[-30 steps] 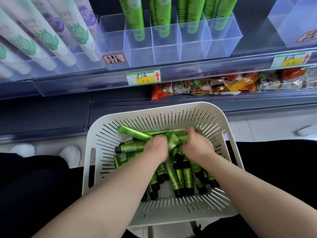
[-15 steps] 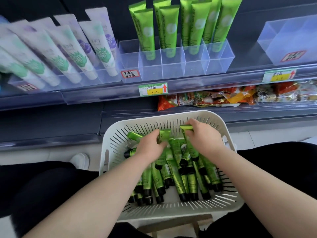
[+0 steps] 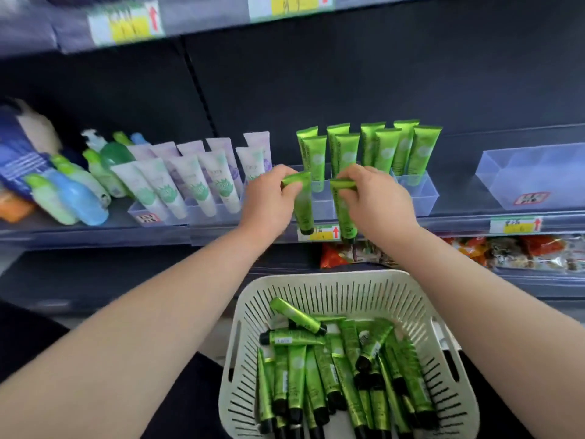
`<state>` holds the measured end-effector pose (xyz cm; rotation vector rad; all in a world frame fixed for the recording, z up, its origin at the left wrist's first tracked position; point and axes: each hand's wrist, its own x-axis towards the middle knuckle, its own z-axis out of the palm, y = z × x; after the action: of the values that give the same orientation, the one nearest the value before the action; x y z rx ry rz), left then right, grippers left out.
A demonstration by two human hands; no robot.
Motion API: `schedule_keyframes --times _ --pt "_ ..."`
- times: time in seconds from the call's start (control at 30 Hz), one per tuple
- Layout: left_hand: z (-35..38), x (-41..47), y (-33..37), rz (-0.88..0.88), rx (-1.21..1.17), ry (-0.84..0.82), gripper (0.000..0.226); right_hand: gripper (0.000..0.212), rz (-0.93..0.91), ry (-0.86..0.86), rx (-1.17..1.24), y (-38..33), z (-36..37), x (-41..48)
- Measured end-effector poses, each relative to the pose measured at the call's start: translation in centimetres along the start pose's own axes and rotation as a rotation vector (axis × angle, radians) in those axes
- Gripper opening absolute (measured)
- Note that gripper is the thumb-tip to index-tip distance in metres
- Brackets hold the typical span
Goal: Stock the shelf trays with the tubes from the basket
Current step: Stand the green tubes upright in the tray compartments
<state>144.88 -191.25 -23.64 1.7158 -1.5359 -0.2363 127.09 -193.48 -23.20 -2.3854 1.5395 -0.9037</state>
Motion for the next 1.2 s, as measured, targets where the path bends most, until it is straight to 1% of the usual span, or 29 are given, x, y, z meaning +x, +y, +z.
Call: schedule_keyframes --times 0.13,0.23,0.33,0.5,0.7,0.83,0.93,1.03,1.13,1.2 --pt "-2.6 4.5 1.7 0.047 0.099 0.084 0.02 0.027 -0.089 0.053 -0.051 -1.7 -1.1 3.8" --pt "-3.4 7.3 2.1 0.075 0.151 0.117 0.019 0.026 -0.125 0.092 -0.067 -2.5 -1.3 5.9" --pt "-3.4 9.8 1.9 0.063 0.213 0.128 0.018 0.022 -0.138 0.116 -0.059 -2.6 -1.1 7.4" --pt "-2.3 12.8 0.4 0.058 0.352 0.023 0.016 0.025 -0.142 0.063 -0.078 -2.0 -0.1 9.0" --pt "-0.7 14.8 -1.1 0.059 0.446 -0.059 0.013 0.026 -0.151 0.073 -0.127 -0.9 1.0 9.5" --pt "0.0 15.4 -1.4 0.078 0.534 -0.114 0.018 0.026 -0.157 0.081 -0.121 -0.5 1.1 9.8" --pt "0.3 15.4 -1.6 0.075 0.56 -0.118 0.03 0.027 -0.167 0.077 -0.118 -0.6 1.2 9.9" --pt "0.2 15.2 -1.6 0.065 0.522 -0.111 0.036 0.027 -0.177 0.075 -0.107 -0.9 1.3 10.1" --pt "-0.5 14.7 -1.6 0.09 0.494 -0.082 0.038 0.026 -0.177 0.076 -0.111 -1.3 1.4 10.2" --pt "-1.3 14.0 -1.5 0.125 0.475 -0.057 0.034 0.025 -0.173 0.08 -0.101 -1.9 1.4 10.5"
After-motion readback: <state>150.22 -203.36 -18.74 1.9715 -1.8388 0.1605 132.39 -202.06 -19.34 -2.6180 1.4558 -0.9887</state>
